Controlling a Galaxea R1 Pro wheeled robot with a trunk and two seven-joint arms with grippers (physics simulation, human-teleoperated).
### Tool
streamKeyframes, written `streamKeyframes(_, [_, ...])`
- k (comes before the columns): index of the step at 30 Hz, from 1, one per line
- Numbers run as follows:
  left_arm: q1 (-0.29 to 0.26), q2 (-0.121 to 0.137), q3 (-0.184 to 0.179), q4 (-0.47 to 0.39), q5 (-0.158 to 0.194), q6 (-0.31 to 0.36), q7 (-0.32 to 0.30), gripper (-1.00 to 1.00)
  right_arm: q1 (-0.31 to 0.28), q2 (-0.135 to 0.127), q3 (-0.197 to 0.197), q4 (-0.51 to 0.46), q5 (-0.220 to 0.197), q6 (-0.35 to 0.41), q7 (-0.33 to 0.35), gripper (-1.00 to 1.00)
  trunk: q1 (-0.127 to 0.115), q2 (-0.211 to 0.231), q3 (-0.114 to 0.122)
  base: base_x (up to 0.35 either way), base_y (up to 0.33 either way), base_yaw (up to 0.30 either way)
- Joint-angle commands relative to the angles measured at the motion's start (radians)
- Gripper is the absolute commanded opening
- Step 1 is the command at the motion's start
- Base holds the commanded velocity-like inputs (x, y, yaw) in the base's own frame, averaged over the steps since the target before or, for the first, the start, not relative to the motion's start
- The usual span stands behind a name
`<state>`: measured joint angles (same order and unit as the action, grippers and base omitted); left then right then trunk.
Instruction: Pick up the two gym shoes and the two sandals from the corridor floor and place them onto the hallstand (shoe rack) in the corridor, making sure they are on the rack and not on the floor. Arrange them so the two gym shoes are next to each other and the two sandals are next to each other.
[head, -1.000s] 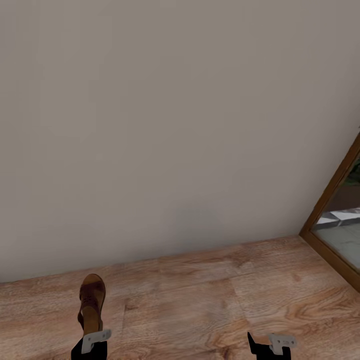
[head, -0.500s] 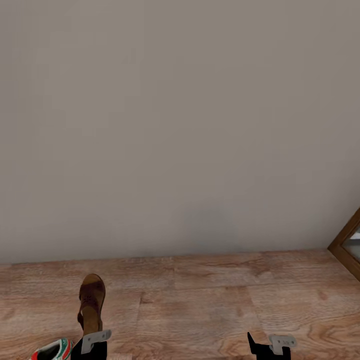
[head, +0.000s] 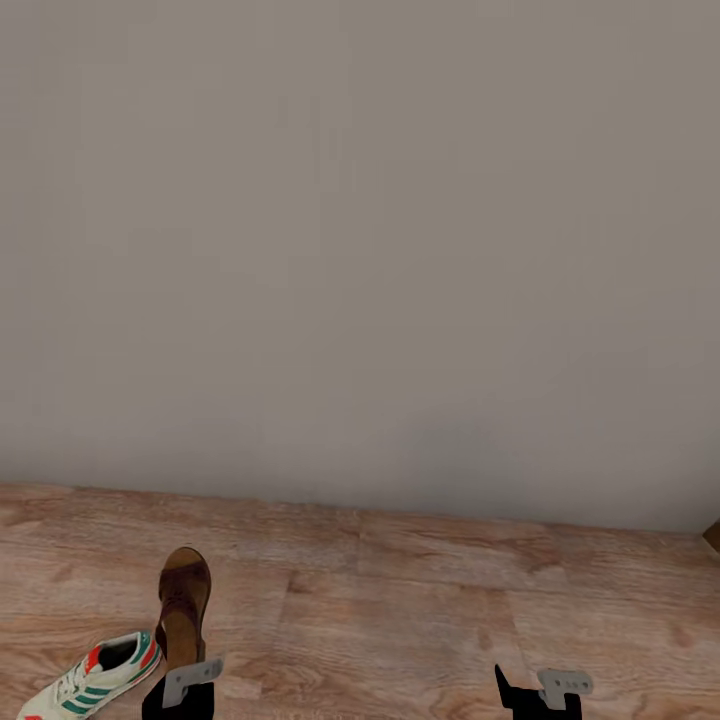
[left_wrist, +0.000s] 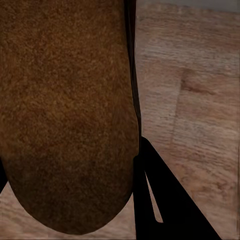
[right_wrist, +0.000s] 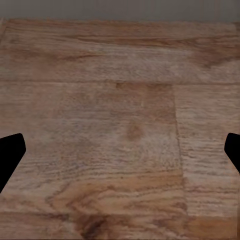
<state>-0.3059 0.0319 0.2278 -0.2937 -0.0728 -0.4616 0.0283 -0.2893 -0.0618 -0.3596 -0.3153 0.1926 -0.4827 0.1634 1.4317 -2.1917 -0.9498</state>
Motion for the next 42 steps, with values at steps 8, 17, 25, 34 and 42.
streamKeyframes(8, [-0.001,0.0,0.005,0.002,-0.012,-0.003,0.004,-1.0,-0.001,0.0,-0.009,0.001,0.008,-0.004,0.005,1.0,0.0,0.0,-0.001,-0.039,-0.144,0.273])
streamKeyframes(17, [-0.001,0.0,0.01,0.002,-0.012,-0.003,0.004,-1.0,-0.001,0.001,-0.009,0.001,0.008,-0.004,0.005,1.0,0.0,0.0,-0.001,-0.003,-0.013,0.273])
streamKeyframes(25, [-0.001,0.0,0.01,0.002,-0.012,-0.003,0.004,-1.0,-0.001,0.002,-0.009,0.001,0.008,-0.004,0.005,1.0,0.0,0.0,-0.001,0.0,-0.001,0.273])
streamKeyframes(34, [-0.001,0.0,0.01,0.003,-0.012,-0.002,0.004,-1.0,-0.001,0.002,-0.009,0.001,0.008,-0.004,0.005,1.0,0.0,0.0,-0.001,0.0,0.0,0.273])
streamKeyframes(42, [-0.001,0.0,0.01,0.004,-0.012,-0.002,0.004,-1.0,-0.001,0.002,-0.008,0.001,0.008,-0.004,0.005,1.0,0.0,0.0,-0.001,0.0,0.0,0.273])
